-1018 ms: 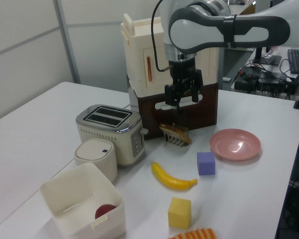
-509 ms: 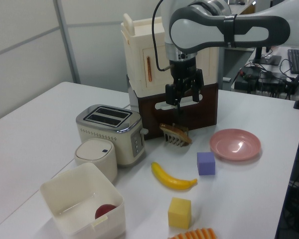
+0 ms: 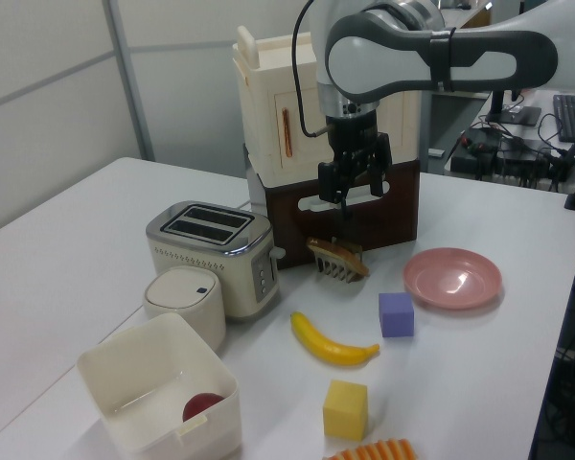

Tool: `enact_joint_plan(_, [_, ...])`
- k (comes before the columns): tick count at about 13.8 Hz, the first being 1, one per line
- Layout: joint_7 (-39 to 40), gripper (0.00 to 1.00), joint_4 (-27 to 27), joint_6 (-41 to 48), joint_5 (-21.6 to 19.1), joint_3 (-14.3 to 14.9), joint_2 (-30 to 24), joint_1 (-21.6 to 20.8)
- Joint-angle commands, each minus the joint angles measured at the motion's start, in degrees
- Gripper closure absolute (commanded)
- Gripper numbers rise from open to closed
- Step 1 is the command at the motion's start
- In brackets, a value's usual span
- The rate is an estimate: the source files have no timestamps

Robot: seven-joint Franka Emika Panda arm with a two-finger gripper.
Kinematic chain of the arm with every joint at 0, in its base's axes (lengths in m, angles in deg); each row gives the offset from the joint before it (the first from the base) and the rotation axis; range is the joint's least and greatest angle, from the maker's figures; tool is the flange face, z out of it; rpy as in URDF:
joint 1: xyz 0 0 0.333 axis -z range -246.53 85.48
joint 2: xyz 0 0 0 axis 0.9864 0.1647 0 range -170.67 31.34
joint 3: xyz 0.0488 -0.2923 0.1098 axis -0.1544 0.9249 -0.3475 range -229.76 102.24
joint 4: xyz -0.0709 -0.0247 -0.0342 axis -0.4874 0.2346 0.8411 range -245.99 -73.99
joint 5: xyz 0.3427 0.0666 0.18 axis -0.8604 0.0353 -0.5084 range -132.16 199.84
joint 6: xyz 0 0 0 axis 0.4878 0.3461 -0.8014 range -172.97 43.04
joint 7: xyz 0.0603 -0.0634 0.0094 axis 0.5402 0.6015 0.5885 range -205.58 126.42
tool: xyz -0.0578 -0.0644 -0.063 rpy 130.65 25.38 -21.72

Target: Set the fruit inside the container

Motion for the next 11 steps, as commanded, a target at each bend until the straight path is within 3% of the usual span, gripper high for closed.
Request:
enact_joint_plan(1, [1.1, 0.00, -0.1, 1.5, 0.8, -0.2, -0.4, 0.0])
enact_joint_plan(11, [1.0, 0.00, -0.1, 1.5, 0.3, -0.2, -0.3, 0.2])
